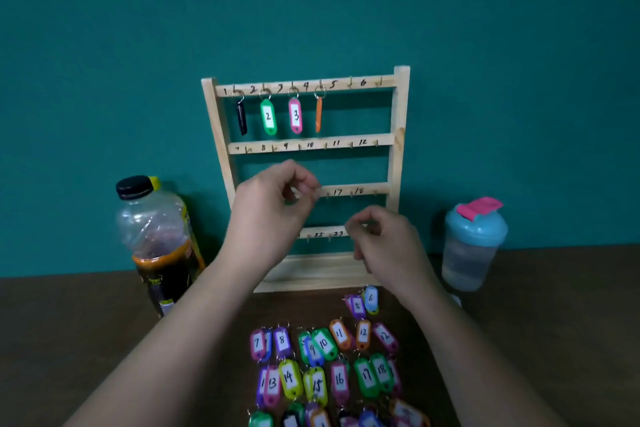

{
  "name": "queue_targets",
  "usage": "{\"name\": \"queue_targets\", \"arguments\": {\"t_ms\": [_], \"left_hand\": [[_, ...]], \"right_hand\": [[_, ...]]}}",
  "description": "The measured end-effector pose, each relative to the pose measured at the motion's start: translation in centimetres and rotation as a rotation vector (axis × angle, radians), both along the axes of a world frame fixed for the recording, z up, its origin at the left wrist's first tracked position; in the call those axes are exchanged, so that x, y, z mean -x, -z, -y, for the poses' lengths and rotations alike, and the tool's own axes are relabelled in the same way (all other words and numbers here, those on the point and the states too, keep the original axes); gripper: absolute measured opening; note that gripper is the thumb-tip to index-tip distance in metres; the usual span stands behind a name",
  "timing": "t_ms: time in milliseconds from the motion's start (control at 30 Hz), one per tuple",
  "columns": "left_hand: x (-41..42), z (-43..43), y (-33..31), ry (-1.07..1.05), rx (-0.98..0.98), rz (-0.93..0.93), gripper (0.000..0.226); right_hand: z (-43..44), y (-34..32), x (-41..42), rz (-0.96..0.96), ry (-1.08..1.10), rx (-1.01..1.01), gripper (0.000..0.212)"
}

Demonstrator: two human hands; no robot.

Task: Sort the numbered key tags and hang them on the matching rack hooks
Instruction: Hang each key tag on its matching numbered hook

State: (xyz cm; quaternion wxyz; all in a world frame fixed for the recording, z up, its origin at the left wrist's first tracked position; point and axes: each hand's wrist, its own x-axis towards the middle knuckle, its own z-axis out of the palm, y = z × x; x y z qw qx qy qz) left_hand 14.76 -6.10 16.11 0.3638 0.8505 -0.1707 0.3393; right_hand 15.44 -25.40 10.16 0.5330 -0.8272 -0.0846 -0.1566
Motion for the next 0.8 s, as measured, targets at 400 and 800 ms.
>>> {"name": "queue_targets", "arguments": {"t_ms": [400, 800], "left_hand": [[-2.6, 1.8, 11.4, 0.008, -0.203, -0.455, 0.005], [-2.9, 2.1, 14.9, 0.04, -0.542, -0.458, 0.029]], "right_hand": [[1.6, 6.5, -0.2, -0.217, 0.009, 0.612, 0.006], [1.6, 8.6, 0.8, -0.22, -0.048, 0.779, 0.025]]}}
